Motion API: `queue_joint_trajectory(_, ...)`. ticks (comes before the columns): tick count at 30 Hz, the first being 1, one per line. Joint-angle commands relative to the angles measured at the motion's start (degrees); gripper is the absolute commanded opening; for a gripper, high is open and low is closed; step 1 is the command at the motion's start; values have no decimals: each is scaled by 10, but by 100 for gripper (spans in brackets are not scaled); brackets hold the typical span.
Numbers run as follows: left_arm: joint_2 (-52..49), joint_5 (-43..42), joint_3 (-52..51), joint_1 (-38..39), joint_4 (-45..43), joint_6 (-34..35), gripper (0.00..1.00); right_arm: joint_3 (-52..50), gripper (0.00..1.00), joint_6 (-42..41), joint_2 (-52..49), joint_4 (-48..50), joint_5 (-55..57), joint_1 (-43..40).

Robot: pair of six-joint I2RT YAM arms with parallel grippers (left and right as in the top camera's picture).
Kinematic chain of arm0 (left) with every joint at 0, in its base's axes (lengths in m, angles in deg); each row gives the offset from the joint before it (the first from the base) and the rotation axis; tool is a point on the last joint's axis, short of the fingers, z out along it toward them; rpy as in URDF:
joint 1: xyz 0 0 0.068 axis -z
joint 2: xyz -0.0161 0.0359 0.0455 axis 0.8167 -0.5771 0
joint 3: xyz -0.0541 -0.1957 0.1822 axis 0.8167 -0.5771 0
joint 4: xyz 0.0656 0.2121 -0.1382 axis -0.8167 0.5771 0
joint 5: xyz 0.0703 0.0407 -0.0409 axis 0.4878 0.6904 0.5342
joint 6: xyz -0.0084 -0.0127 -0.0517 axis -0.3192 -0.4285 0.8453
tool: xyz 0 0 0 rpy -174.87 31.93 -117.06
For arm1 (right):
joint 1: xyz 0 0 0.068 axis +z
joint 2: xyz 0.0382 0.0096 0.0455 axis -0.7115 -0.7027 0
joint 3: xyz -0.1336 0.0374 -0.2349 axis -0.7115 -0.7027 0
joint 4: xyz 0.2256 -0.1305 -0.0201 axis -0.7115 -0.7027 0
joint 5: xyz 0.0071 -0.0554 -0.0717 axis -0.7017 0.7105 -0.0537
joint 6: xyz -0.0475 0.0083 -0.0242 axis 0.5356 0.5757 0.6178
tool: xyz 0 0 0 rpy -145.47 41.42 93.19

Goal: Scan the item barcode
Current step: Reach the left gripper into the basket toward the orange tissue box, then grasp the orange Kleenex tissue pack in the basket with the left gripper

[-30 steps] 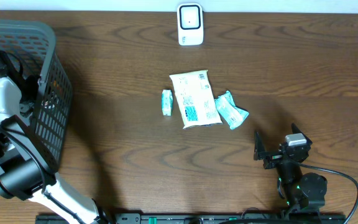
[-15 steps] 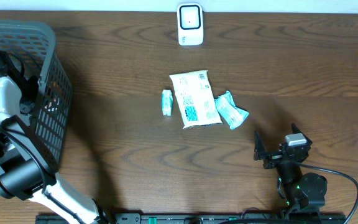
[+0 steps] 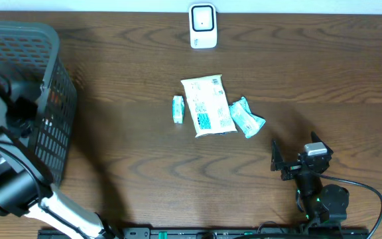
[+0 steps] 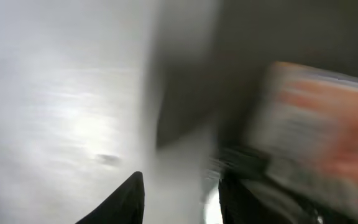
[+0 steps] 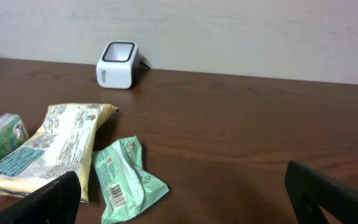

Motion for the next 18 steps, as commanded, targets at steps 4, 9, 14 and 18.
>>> queue_joint_trajectory(4,-14,27,-10,-24,3,17,41,-2,99,7,3,-1,2,3)
queue_joint_trajectory(9,13,0,-10,-9,-20,-20,45,-2,99,7,3,-1,2,3)
queue_joint_trajectory(14,62,-2,-10,17,-51,-56,56,-2,99,7,3,-1,2,3)
queue_joint_trajectory(18,87,-3,-10,36,-78,-92,64,-2,99,7,3,-1,2,3)
